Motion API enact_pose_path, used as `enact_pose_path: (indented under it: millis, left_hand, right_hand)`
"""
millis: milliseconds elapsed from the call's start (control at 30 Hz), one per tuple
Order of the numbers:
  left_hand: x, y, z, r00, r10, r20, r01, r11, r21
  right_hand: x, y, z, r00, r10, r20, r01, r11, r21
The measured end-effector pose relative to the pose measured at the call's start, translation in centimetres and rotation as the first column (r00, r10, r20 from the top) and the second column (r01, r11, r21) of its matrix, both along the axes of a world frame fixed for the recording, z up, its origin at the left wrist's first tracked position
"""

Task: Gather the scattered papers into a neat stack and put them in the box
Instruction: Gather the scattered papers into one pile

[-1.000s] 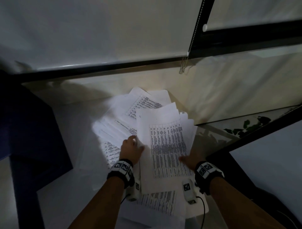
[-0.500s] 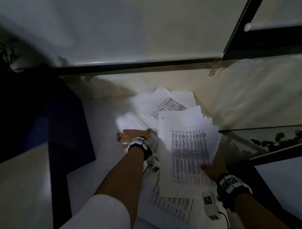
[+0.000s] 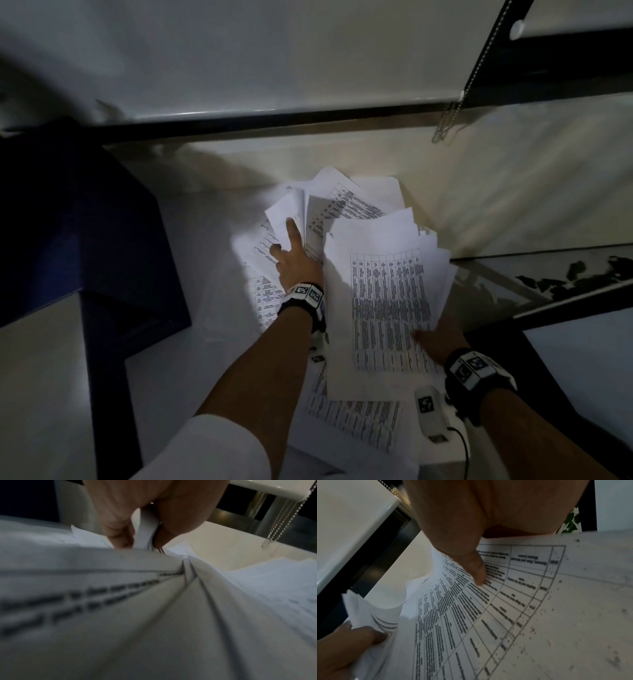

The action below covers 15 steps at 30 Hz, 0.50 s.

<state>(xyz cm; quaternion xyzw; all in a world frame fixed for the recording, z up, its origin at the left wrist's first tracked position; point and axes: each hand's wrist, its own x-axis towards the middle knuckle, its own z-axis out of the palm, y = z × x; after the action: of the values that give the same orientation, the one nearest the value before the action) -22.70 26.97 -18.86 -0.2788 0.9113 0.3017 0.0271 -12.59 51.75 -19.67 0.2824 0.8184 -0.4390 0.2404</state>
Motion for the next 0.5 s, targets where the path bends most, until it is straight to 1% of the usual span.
enact_pose_path:
  millis: [33,67,100,133,200,233,267,300,333,400,433,500]
  left_hand:
    - [0.1,0.0,0.6,0.999,-0.002,-0.040,0.007,0.992,0.125]
    - [0.2,-0.2,1.1,0.997,0.032,-0.070,-0.016,0.974,0.227]
    - [0.3,-0.3,1.7,0.990,0.101,-0.095,-0.068,0.950,0.305]
    - [0.4,-0.6,2.2,0.974,0.193,-0.117,-0.139,0.922,0.362]
    - [0.6,-1.3,3.4,0.920,0.363,-0.148,-0.269,0.859,0.435]
    - [0.7,-2.0,3.9,0.894,0.419,-0.160,-0.310,0.834,0.456]
    - [0.6,-2.6,4.4,0.881,0.441,-0.174,-0.326,0.829,0.454]
    - [0.7,-3.3,5.1,0.881,0.430,-0.196,-0.320,0.848,0.422]
    - [0.8,-3.9,5.6,0.887,0.399,-0.234,-0.304,0.884,0.355]
    - [0.9,-5.1,7.2,0.889,0.295,-0.351,-0.236,0.951,0.200]
    - [1.0,-5.5,8.6,0.877,0.247,-0.413,-0.207,0.968,0.139]
    - [1.5,-6.5,11.4,0.824,0.147,-0.548,-0.165,0.986,0.016]
  right_hand:
    - [0.0,0.0,-0.2,1.000,0.007,0.000,-0.007,1.000,0.002]
    - [0.0,0.0,-0.1,1.000,0.015,0.002,-0.015,1.000,0.003]
    - [0.0,0.1,-0.4,1.000,0.020,0.009,-0.020,1.000,0.006]
    - [0.0,0.2,-0.6,1.000,0.024,0.012,-0.024,1.000,0.012]
    - [0.0,0.2,-0.6,0.999,0.031,0.010,-0.031,0.999,0.012]
    - [0.0,0.2,-0.8,1.000,0.028,0.014,-0.028,1.000,0.009]
    - [0.0,0.1,-0.5,1.000,0.022,0.013,-0.023,1.000,0.009]
    - [0.0,0.0,-0.4,1.000,0.014,0.022,-0.014,1.000,0.005]
    - [0.0,0.0,-0.3,1.000,0.000,0.017,-0.001,1.000,0.005]
    - [0.0,-0.1,0.1,1.000,-0.012,0.010,0.011,1.000,0.024]
    - [0.1,-0.1,0.3,1.000,-0.013,0.013,0.012,1.000,0.020]
    - [0.2,-0.3,0.8,1.000,-0.005,0.024,0.004,1.000,0.028]
